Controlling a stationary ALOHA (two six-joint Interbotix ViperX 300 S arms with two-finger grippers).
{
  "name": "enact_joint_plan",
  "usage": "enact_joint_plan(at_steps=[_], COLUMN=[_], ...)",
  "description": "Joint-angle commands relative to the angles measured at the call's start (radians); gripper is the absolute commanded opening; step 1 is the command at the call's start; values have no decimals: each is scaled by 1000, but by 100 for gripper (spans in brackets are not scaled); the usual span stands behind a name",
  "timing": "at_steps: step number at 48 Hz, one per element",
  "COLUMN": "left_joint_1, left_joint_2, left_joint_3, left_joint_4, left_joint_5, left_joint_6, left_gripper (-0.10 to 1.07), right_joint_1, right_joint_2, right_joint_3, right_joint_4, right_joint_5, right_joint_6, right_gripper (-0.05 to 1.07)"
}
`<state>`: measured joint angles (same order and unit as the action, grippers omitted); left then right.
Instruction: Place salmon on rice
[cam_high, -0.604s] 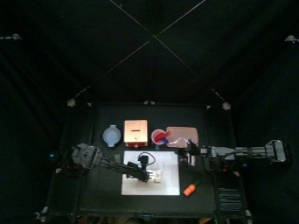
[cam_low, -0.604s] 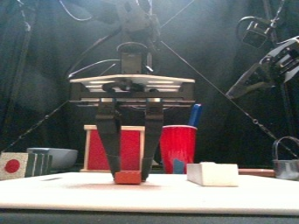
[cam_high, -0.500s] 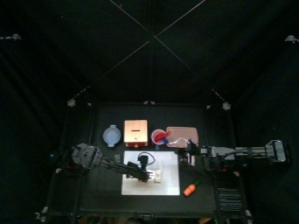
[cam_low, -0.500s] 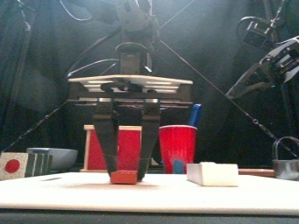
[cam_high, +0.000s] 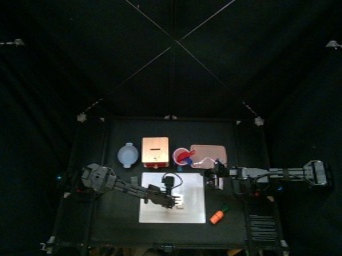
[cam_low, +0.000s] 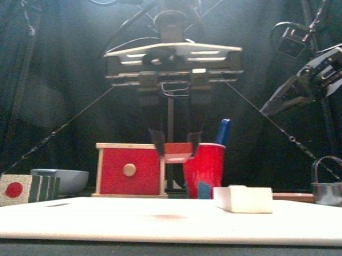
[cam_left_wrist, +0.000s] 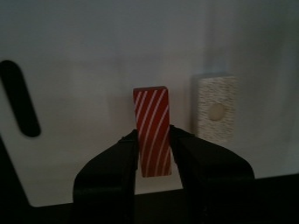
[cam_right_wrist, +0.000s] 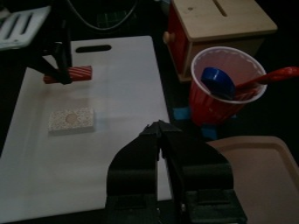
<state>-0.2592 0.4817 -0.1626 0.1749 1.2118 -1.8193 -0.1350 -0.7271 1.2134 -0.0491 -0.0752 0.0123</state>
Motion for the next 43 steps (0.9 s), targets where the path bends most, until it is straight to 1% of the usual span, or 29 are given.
enact_joint_plan(at_steps=[1, 5, 14, 20, 43], left_joint_1=[2, 3, 12, 26, 48], left_joint_2=[9, 40, 87, 112, 150], left_joint_3=[-72, -118, -192, -232, -259], left_joint_4=[20, 26, 29, 29, 0], left_joint_5=[3, 3, 3, 3, 2], left_joint_6=[8, 35, 103, 123, 100], left_gripper=[65, 65, 65, 65, 65], right_joint_1=[-15, -25, -38, -38, -38], right_joint_2=[-8, -11, -23, -25, -25], right_joint_3=[-12, -15, -25, -25, -21], right_joint_4=[-6, -9, -8, -8, -9], right_joint_5=[11, 28, 32, 34, 34], right_joint_6=[-2, -2, -2, -2, -2], right_gripper=[6, 6, 6, 6, 6])
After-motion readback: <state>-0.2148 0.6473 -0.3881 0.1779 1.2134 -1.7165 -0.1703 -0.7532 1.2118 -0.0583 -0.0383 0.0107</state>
